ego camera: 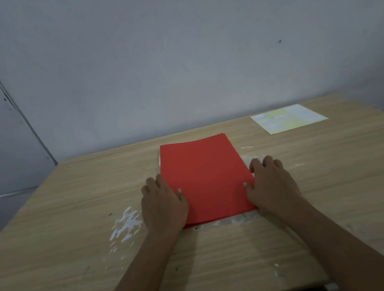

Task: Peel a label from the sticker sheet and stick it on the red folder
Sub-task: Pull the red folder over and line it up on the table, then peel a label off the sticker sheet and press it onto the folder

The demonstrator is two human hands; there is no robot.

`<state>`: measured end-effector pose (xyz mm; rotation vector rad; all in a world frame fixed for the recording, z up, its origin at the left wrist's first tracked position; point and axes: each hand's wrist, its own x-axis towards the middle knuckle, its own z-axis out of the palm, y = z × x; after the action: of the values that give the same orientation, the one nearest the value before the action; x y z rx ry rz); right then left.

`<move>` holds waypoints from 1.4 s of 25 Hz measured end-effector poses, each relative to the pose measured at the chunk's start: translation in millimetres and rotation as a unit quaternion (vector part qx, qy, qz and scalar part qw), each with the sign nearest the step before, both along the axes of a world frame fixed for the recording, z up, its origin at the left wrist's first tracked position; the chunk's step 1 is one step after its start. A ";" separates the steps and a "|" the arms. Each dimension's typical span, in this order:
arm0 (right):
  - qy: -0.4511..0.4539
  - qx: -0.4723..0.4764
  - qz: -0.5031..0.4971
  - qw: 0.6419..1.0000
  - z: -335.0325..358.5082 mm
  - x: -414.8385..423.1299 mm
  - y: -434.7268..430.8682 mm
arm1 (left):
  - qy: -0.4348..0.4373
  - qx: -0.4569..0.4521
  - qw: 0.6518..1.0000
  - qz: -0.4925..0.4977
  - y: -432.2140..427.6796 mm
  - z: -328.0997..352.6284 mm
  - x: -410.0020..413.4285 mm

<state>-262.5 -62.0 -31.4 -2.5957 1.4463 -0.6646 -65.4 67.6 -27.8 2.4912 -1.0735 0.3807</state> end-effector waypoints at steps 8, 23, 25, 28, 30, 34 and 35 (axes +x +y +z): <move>0.061 0.106 0.109 0.986 -35.5 31.2 -14.6 | 0.001 0.088 0.974 -0.208 -22.7 -25.1 -7.4; -0.179 0.233 0.114 0.949 0.6 9.4 -46.2 | -0.007 0.054 0.980 -0.193 -56.1 -13.3 -17.6; -0.192 0.221 0.108 0.950 0.2 -4.2 -60.3 | 0.010 0.031 0.974 -0.222 -78.5 -13.2 -32.5; -0.176 0.181 0.079 0.964 -1.0 -25.6 -89.2 | 0.036 0.031 0.962 -0.267 -118.3 -13.7 -53.3; -0.143 0.140 0.051 0.978 -1.7 -41.0 -118.8 | 0.044 0.038 0.955 -0.292 -153.0 -15.5 -62.9; -0.147 0.113 -0.019 0.982 1.2 -62.9 -178.9 | 0.062 0.044 0.945 -0.318 -219.4 -14.0 -75.6; -0.152 0.115 -0.035 0.981 1.8 -65.9 -194.7 | 0.067 0.043 0.944 -0.320 -237.7 -12.0 -77.5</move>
<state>-328.4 -256.6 -29.6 -2.1691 1.4266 -0.8075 -142.9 -170.1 -39.8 2.0363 -1.7713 -0.0328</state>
